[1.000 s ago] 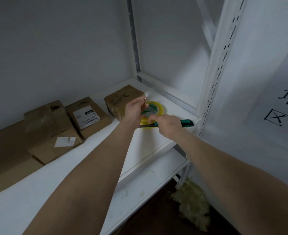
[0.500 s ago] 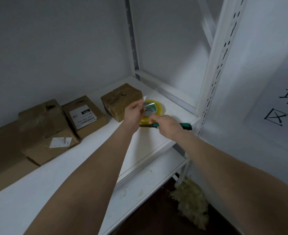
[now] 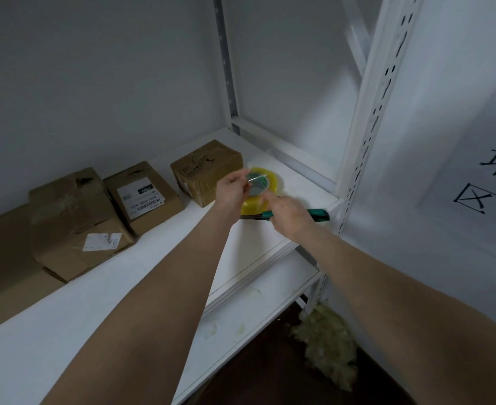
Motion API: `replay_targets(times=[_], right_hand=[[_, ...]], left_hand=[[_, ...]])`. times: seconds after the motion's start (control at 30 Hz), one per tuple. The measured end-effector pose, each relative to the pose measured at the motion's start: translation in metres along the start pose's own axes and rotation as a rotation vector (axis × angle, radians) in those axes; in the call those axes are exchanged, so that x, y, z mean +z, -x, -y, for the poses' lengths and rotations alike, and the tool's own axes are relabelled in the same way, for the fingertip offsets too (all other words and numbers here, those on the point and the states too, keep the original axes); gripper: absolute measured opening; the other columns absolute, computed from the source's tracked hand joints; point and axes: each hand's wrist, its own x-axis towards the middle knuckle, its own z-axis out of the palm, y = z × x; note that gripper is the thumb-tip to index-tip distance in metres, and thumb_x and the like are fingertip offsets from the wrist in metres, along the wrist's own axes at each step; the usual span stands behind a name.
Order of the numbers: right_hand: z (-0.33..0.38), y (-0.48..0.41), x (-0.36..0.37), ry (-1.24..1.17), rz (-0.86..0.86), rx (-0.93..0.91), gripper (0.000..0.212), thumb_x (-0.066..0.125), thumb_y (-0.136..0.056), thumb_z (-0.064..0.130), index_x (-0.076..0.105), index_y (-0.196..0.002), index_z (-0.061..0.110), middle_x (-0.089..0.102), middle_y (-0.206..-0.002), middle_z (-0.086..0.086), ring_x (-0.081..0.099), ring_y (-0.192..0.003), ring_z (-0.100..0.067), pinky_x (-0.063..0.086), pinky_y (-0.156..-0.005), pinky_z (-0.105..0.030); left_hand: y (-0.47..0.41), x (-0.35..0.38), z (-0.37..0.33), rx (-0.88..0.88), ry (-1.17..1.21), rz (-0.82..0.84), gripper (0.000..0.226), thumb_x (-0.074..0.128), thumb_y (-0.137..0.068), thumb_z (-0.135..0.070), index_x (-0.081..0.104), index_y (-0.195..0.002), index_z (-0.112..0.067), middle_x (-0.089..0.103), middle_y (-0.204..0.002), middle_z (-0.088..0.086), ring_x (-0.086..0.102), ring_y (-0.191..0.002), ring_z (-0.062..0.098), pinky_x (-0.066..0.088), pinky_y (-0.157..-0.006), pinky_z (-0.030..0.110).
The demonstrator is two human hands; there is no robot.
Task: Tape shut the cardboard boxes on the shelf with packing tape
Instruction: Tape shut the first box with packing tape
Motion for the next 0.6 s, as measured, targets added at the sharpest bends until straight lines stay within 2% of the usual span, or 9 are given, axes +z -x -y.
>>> replay_targets(times=[0.1,0.2,0.37,0.53,0.6], right_hand=[[-0.0027,-0.0006,-0.0012,-0.048,-0.019,-0.016,0.034,0.056,-0.092,0.002,0.051,-0.123,0.012,0.065,-0.112,-0.015,0.061,-0.101,-0.033,0.049,-0.086,-0.040],[-0.0066,0.0020,0.0006,-0.047,-0.045,-0.024,0.036,0.055,-0.091,0.001,0.052,-0.124,0.016,0.067,-0.106,-0.015,0.062,-0.095,-0.034,0.050,-0.082,-0.041],[-0.0070,0.0042,0.0041,0.025,-0.024,-0.018,0.045,0.053,-0.092,0.001,0.043,-0.132,0.020,0.066,-0.101,-0.015,0.063,-0.089,-0.034,0.048,-0.075,-0.041],[-0.0035,0.0010,0.0054,0.054,-0.007,0.030,0.042,0.051,-0.094,0.002,0.038,-0.132,0.012,0.065,-0.104,-0.016,0.062,-0.092,-0.033,0.043,-0.071,-0.037],[-0.0008,-0.0007,0.0063,0.050,-0.001,0.046,0.040,0.051,-0.094,0.003,0.038,-0.132,0.010,0.064,-0.106,-0.016,0.062,-0.093,-0.033,0.040,-0.070,-0.035]], left_hand=[[-0.0016,-0.0002,0.0015,-0.004,-0.003,-0.011,0.027,0.042,-0.097,0.003,0.059,-0.118,0.005,0.059,-0.098,0.012,0.055,-0.076,0.012,0.051,-0.079,0.024],[-0.0010,0.0005,0.0017,-0.004,0.007,-0.009,0.026,0.042,-0.097,0.004,0.059,-0.117,0.007,0.060,-0.089,0.007,0.055,-0.072,0.010,0.050,-0.079,0.023],[-0.0005,0.0002,0.0013,0.005,0.000,-0.005,0.026,0.042,-0.098,0.004,0.060,-0.116,0.006,0.060,-0.090,0.008,0.055,-0.073,0.010,0.050,-0.083,0.025],[-0.0001,0.0033,0.0018,0.003,0.018,-0.021,0.025,0.043,-0.096,0.005,0.060,-0.115,0.006,0.058,-0.108,0.013,0.054,-0.076,0.010,0.050,-0.091,0.028],[0.0003,0.0032,0.0018,0.005,0.020,-0.021,0.025,0.043,-0.096,0.006,0.061,-0.114,0.005,0.058,-0.108,0.014,0.054,-0.076,0.010,0.051,-0.087,0.025]])
